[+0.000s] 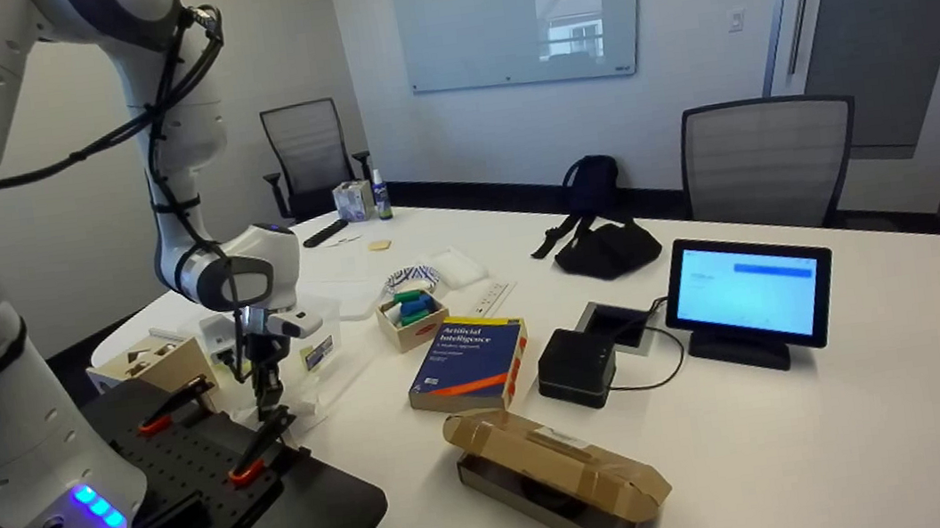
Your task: Pick up the wipe and clean some part of the table
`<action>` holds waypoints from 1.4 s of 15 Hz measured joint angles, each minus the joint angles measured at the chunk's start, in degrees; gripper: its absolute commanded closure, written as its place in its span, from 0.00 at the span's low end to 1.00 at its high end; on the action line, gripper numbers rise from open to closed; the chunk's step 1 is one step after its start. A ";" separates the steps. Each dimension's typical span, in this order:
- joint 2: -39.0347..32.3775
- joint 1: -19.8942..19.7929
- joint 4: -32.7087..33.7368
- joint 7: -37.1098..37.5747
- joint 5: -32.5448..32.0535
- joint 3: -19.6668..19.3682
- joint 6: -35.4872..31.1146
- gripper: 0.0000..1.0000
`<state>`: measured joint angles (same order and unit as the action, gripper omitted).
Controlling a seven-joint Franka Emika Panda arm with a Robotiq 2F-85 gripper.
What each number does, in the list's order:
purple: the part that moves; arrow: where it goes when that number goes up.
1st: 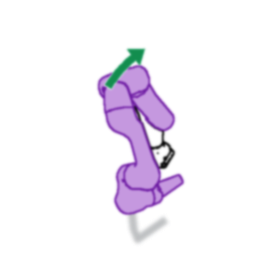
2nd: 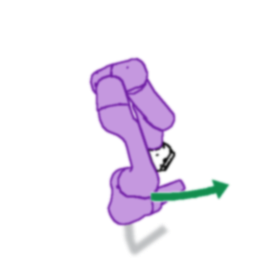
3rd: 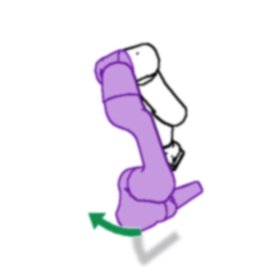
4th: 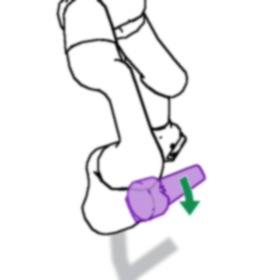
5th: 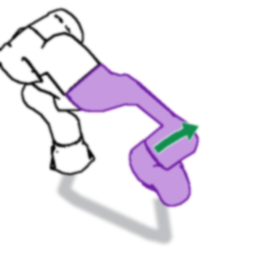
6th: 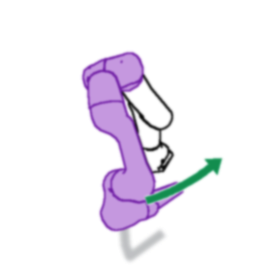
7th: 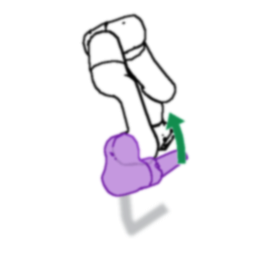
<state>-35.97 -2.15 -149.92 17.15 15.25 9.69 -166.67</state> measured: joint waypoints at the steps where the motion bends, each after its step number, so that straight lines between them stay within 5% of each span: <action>1: 0.00 -1.20 -0.01 -0.44 0.15 0.77 0.40 0.46; 7: 1.77 -4.77 -0.29 -1.46 1.72 1.12 0.19 0.01; 14: 10.74 -14.26 -1.08 -13.09 10.05 9.24 11.42 0.00; 16: 15.81 -12.85 -2.31 -11.94 8.38 7.11 14.92 0.00; 21: 30.62 -4.04 -7.81 5.75 -11.98 -2.35 15.32 0.00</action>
<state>-5.35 -6.19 -157.73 22.89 3.26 7.33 -151.36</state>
